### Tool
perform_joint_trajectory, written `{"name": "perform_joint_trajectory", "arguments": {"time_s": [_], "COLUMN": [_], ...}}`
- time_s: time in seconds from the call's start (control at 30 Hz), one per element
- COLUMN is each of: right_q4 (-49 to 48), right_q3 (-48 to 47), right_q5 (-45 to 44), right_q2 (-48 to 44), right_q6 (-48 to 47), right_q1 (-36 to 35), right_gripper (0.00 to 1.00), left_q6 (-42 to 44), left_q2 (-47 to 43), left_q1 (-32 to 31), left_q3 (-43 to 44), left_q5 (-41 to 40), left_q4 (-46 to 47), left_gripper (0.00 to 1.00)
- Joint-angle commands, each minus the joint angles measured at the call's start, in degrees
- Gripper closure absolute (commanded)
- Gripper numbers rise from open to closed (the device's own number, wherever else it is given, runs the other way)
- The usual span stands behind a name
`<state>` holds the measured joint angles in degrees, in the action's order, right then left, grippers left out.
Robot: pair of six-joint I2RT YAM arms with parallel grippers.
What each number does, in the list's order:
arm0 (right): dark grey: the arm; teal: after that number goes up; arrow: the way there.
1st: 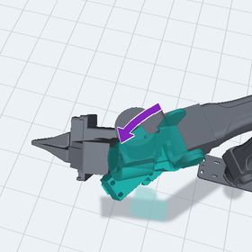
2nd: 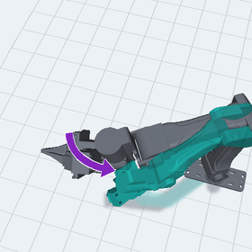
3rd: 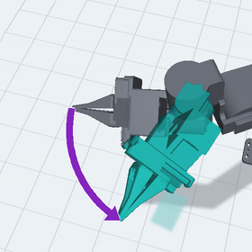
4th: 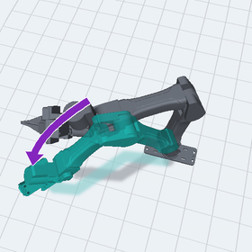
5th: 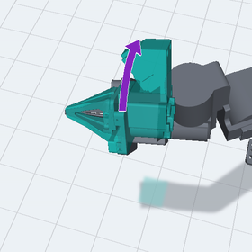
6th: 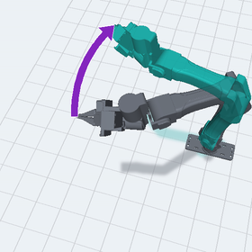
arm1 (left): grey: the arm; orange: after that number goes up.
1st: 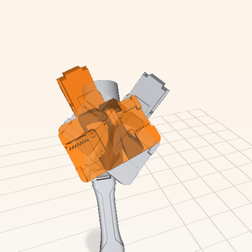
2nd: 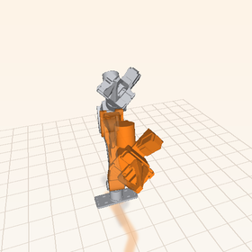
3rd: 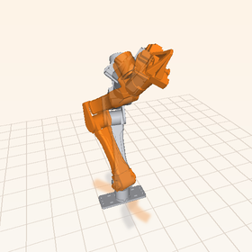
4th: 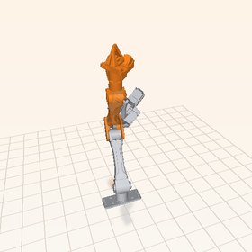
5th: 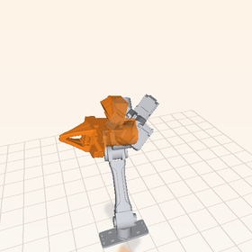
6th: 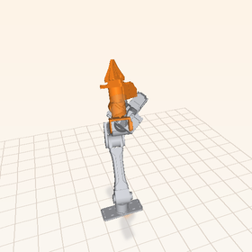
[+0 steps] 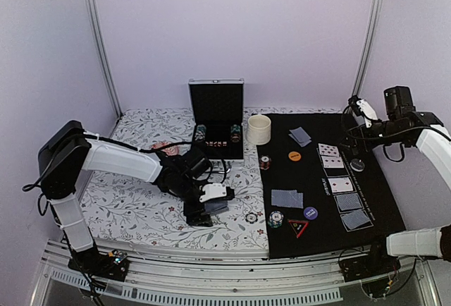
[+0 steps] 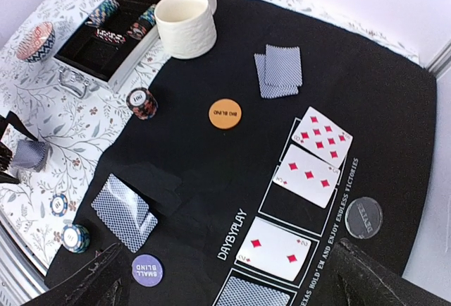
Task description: Distribute texas hold em gaming equipment
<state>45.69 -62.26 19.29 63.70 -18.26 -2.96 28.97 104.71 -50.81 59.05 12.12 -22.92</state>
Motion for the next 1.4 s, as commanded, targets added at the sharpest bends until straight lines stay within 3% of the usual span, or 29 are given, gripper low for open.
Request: {"name": "perform_joint_trajectory", "arguments": {"time_s": [0.0,0.13,0.27,0.37,0.47,0.6,0.7,0.87,1.0,1.07,1.17,1.3,1.37], "right_q4": [-5.26,-10.49,-23.36,-34.21,-45.27,-60.26,-65.59,-84.28,-103.11,-109.54,-111.12,-121.63,-130.37], "right_q3": [0.66,0.58,3.72,7.56,12.80,22.94,30.07,44.04,50.61,51.82,50.16,51.76,52.85], "right_q5": [4.87,7.77,10.66,11.07,10.47,5.55,0.23,-3.02,-2.78,-3.29,-1.44,0.47,2.73], "right_q2": [-2.24,-4.27,-7.81,-9.20,-9.22,-9.56,-9.58,-8.14,2.48,8.62,12.80,18.67,24.70], "right_q6": [0.15,0.32,4.96,9.49,14.21,20.59,21.13,17.72,22.09,22.31,21.37,17.96,16.37], "right_q1": [-0.25,-0.17,-0.18,-0.06,1.42,7.05,9.39,10.05,10.07,10.04,10.18,10.26,10.25], "right_gripper": [0.01,0.01,0.01,0.01,0.01,0.01,0.01,0.01,0.01,0.01,0.01,0.01,0.01], "left_q6": [1.07,0.46,-2.26,-6.21,-13.99,-23.87,-28.49,-33.82,-28.80,-28.78,-29.52,-27.59,-26.17], "left_q2": [-1.05,-5.98,-15.01,-24.34,-32.91,-39.86,-44.33,-50.41,-49.88,-47.25,-41.03,-28.30,-24.42], "left_q1": [0.26,0.09,-0.12,0.13,2.38,11.92,21.92,36.07,39.44,41.66,44.39,45.16,45.75], "left_q3": [-0.68,0.01,0.95,-0.18,-4.60,-10.04,-16.96,-30.57,-43.29,-47.09,-49.60,-52.30,-50.18], "left_q5": [-2.84,-3.98,-2.49,-4.13,-12.03,-21.44,-30.58,-35.41,-40.34,-39.36,-36.38,-31.53,-28.81], "left_q4": [-3.73,-4.59,-2.31,4.27,13.60,19.61,24.81,41.88,65.98,73.09,80.26,100.20,99.96], "left_gripper": [0.02,0.02,0.02,0.02,0.02,0.02,0.02,0.02,0.02,0.02,0.02,0.02,0.02]}}
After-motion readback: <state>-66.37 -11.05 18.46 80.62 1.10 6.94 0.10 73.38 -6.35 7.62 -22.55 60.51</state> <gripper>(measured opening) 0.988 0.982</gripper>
